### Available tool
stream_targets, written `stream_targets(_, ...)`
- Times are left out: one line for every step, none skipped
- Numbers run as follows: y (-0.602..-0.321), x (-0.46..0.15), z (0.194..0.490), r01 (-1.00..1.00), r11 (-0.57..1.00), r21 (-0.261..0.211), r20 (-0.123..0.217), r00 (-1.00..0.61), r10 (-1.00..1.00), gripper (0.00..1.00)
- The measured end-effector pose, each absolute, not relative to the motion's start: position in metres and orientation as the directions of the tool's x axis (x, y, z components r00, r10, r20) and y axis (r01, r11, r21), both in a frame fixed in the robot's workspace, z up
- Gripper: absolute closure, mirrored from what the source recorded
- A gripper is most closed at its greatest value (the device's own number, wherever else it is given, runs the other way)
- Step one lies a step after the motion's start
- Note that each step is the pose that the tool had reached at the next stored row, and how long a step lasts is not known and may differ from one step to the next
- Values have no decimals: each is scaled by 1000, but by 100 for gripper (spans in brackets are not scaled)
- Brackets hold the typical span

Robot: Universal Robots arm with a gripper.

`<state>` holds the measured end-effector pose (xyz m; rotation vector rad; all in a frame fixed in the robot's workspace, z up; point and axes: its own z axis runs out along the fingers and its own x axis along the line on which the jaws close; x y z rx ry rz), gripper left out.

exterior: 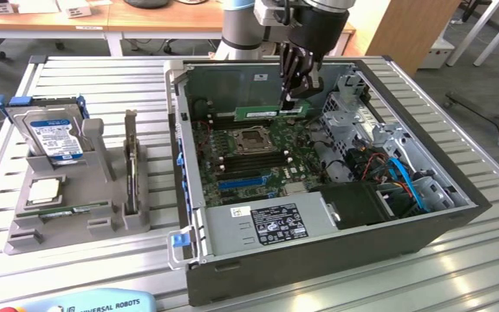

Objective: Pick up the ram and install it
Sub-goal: 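Insert the ram into the slot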

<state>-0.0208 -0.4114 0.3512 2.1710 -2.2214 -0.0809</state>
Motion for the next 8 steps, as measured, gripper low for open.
stream_targets(-411,-21,350,-998,23,61,-12,-23,-1000,89)
stream_targets(-411,-21,348,-998,23,61,-12,-23,-1000,89)
stream_targets(-411,-21,347,-998,23,61,-12,-23,-1000,89)
stream_targets(-411,-21,345,-998,23,61,-12,-23,-1000,89)
stream_targets(-411,-21,344,-998,23,61,-12,-23,-1000,89)
stream_targets(-411,-21,343,-998,23,61,-12,-23,-1000,89)
stream_targets(-411,-21,341,-998,23,61,-12,-23,-1000,89)
stream_targets(-411,-21,340,-998,23,61,-12,-23,-1000,89)
